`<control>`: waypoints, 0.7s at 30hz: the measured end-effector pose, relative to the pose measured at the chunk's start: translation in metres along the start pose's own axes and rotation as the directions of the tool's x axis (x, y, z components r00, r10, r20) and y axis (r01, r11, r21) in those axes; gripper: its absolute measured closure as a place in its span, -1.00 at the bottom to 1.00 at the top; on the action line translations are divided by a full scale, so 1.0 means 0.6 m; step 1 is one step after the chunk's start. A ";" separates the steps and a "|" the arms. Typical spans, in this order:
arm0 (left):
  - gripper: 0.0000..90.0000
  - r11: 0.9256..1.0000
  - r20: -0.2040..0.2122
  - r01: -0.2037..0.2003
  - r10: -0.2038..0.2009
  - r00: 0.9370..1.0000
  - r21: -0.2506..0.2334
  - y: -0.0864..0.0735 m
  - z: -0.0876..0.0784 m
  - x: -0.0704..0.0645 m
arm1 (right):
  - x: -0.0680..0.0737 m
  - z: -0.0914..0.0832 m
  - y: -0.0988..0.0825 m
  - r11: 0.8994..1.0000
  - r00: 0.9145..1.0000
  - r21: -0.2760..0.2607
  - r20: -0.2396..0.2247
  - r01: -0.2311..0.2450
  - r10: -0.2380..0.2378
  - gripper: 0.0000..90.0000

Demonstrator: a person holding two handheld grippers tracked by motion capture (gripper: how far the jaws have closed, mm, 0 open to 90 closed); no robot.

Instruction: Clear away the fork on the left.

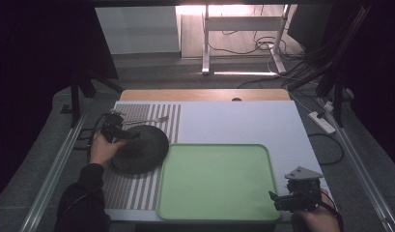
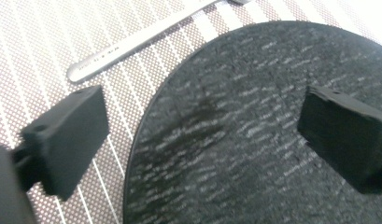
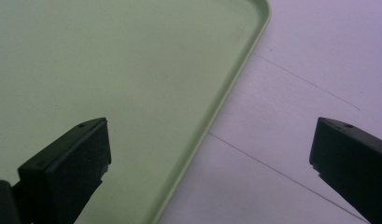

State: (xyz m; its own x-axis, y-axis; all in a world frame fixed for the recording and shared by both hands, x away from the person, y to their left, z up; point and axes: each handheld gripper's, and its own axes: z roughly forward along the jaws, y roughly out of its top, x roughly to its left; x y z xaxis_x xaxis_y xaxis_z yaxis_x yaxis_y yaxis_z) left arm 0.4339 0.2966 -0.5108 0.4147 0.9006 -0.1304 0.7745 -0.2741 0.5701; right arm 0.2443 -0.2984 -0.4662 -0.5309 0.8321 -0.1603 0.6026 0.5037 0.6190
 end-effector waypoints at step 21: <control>0.96 0.998 -0.090 0.016 -0.010 0.996 0.065 0.064 0.032 0.042 | -0.002 0.001 0.000 1.000 1.000 0.004 -0.006 -0.007 0.007 -1.00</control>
State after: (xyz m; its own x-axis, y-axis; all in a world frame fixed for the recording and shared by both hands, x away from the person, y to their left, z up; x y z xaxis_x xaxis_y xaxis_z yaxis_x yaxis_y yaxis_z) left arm 0.4831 0.3023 -0.5076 0.3616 0.9302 -0.0625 0.8105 -0.2805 0.5142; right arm 0.2453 -0.2991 -0.4665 -0.5302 0.8344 -0.1509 0.6092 0.4986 0.6167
